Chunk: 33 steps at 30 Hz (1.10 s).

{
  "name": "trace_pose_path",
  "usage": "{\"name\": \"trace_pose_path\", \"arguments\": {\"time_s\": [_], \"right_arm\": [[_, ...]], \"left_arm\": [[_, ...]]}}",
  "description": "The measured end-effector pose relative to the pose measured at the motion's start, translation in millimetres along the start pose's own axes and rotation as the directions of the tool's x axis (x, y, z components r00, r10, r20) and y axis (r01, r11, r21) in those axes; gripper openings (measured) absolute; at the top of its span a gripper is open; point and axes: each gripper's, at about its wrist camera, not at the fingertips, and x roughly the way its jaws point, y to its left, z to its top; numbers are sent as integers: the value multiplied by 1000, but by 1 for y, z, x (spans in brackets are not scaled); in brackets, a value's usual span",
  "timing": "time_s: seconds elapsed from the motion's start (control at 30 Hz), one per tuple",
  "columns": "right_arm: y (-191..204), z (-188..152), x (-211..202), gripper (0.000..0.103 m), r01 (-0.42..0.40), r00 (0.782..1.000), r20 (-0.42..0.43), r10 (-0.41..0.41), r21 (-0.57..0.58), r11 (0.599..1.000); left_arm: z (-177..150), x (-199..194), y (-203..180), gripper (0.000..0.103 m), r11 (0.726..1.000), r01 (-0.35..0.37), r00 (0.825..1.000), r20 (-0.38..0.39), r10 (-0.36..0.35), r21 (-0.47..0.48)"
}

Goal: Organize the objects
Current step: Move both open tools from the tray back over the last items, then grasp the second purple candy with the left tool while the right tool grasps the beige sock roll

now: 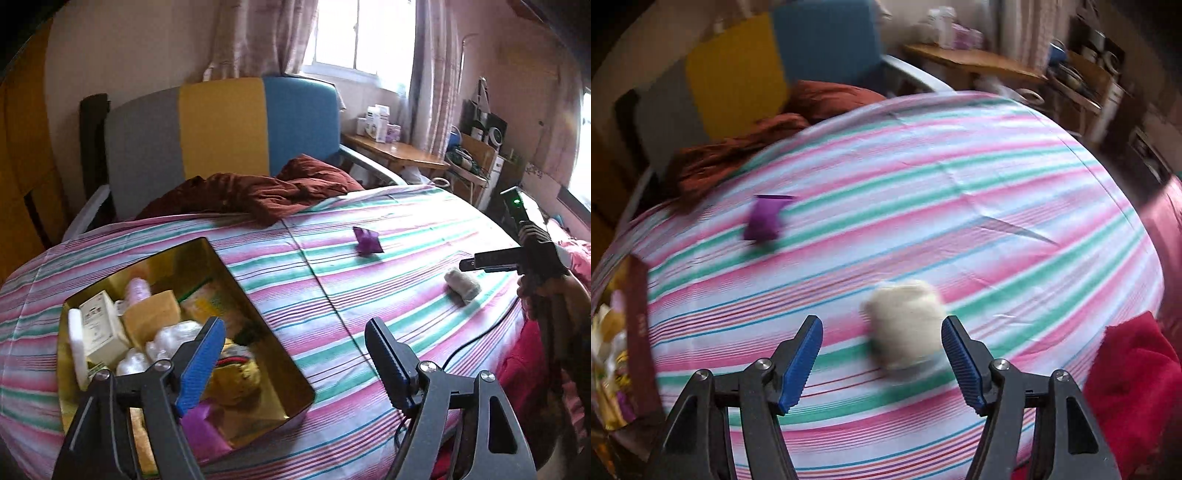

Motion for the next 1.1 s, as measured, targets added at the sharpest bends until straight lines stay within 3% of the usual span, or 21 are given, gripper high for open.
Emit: {"name": "trace_pose_path", "arguments": {"time_s": [0.1, 0.3, 0.33, 0.43, 0.73, 1.1], "right_arm": [[-6, 6, 17, 71, -31, 998, -50, 33, 32, 999], [3, 8, 48, 71, 33, 992, -118, -35, -14, 999], [2, 7, 51, 66, 38, 991, -128, -39, -10, 999], [-1, 7, 50, 59, 28, 993, -111, -27, 5, 1000], [4, 6, 35, 58, -60, 997, -44, 60, 1, 998], [14, 7, 38, 58, -79, 996, -51, 78, -33, 996]], "left_arm": [[4, 8, -8, 79, 1000, 24, 1000, -21, -24, 4], [11, 24, -23, 80, 998, 55, 996, -64, -54, 17], [13, 27, -26, 80, 998, 61, 996, -70, -59, 19], [21, 38, -36, 80, 996, 86, 993, -87, -84, 19], [56, 95, -72, 80, 988, 153, 973, -169, -156, -27], [98, 205, -108, 80, 995, 101, 953, -289, -95, 6]]}}
